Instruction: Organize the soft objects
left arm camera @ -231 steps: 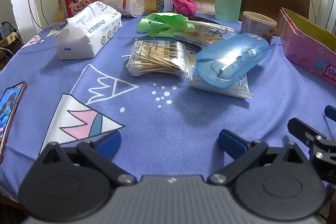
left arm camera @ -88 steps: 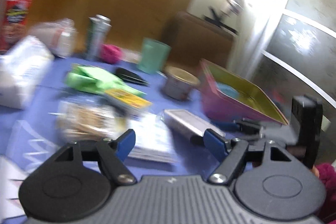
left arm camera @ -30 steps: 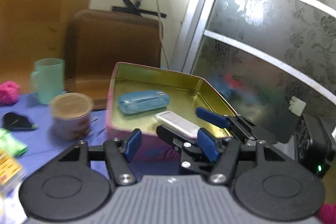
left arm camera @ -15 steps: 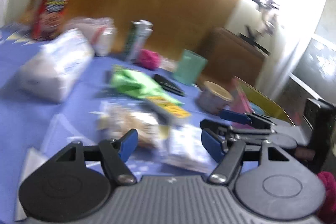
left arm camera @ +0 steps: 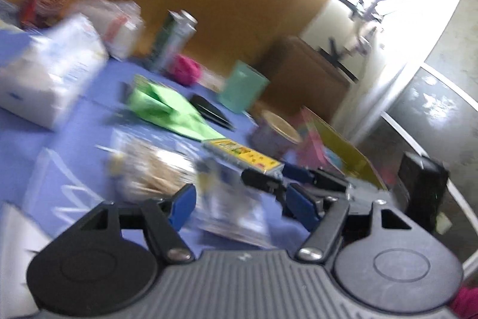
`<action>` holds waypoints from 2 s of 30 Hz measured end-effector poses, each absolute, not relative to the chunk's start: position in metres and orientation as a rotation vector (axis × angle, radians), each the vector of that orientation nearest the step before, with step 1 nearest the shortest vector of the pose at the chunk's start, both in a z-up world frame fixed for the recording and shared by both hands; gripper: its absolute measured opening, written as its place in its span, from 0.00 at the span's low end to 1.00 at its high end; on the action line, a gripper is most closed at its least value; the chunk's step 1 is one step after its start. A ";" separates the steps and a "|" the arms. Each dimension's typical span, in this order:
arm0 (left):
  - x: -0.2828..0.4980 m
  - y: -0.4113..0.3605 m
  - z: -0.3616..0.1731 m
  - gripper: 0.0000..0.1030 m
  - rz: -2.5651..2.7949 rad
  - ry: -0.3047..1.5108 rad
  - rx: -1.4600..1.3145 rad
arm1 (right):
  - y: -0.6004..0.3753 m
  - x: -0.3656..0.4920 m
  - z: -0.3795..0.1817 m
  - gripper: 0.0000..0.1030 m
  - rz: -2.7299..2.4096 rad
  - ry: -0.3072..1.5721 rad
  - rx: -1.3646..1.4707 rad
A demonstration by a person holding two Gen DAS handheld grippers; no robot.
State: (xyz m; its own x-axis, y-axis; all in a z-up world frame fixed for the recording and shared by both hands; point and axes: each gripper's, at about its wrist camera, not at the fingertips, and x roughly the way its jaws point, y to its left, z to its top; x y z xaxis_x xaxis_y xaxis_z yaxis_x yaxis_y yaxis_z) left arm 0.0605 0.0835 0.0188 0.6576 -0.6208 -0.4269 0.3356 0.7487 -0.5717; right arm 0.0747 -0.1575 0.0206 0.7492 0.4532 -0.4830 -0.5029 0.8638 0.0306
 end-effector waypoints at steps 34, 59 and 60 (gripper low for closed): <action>0.150 -0.199 0.058 0.32 -0.833 0.708 -0.072 | -0.327 0.037 0.034 0.57 0.166 0.253 0.110; 0.074 -0.036 0.044 0.42 -0.559 0.580 -0.140 | -0.265 0.029 0.020 0.58 0.328 0.286 0.064; 0.071 -0.028 0.040 0.42 -0.541 0.595 -0.143 | -0.261 0.026 0.017 0.58 0.335 0.296 0.076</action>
